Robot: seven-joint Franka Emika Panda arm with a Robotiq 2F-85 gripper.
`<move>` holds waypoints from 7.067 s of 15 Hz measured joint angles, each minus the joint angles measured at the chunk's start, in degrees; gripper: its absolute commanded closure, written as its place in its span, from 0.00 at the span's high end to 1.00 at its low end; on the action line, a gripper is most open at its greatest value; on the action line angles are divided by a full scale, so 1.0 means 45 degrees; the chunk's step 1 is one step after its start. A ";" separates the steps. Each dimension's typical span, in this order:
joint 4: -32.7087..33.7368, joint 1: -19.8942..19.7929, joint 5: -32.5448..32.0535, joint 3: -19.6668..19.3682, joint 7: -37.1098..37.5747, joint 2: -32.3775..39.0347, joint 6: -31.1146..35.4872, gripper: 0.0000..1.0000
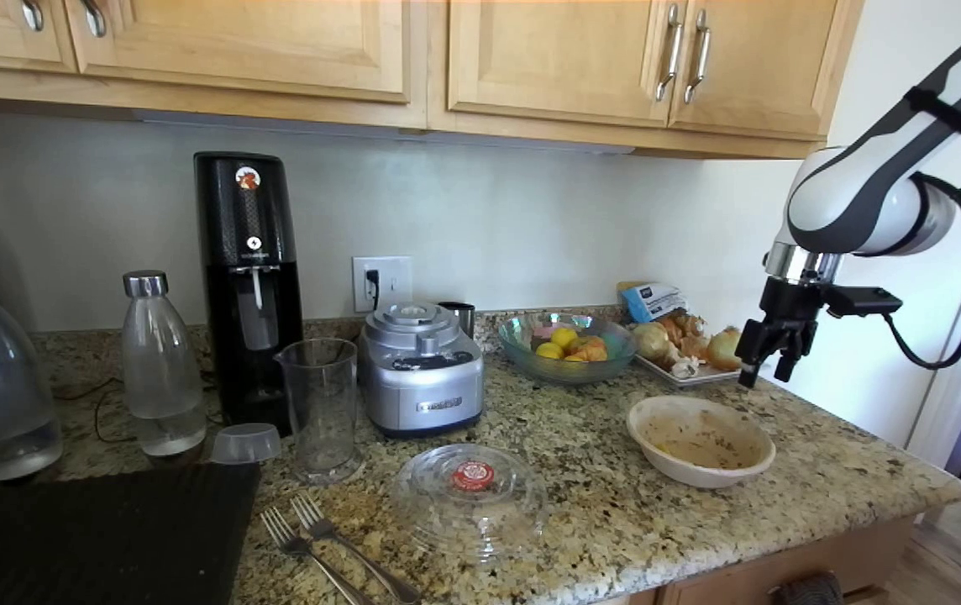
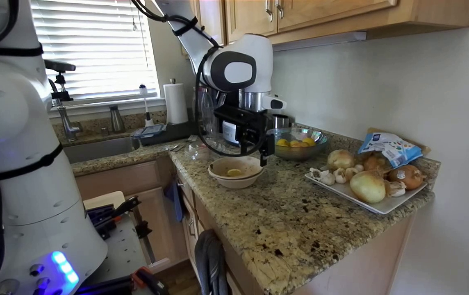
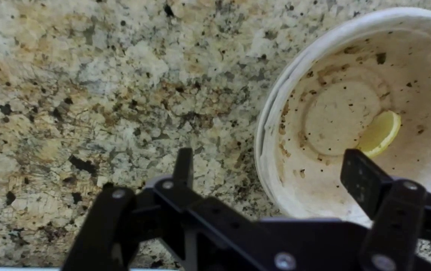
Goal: Unstack the bowls
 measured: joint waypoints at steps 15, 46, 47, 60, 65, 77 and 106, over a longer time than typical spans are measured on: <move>0.0690 -0.0364 0.1271 0.0788 -0.1986 0.1665 0.1310 1.00; 0.1625 -0.2232 0.2432 0.3114 -0.5839 0.2249 0.1582 0.05; 0.1620 -0.2232 0.2474 0.3115 -0.5903 0.2145 0.1582 0.05; 0.1620 -0.2240 0.2752 0.3030 -0.6429 0.1390 0.1185 0.05; 0.1734 -0.2241 0.3556 0.2572 -0.7054 0.0158 -0.0480 0.05; 0.2838 -0.2134 0.4947 0.0172 -0.8683 -0.0571 -0.4630 0.05; 0.4979 -0.3205 0.4949 -0.2062 -0.9302 0.0626 -0.8783 0.04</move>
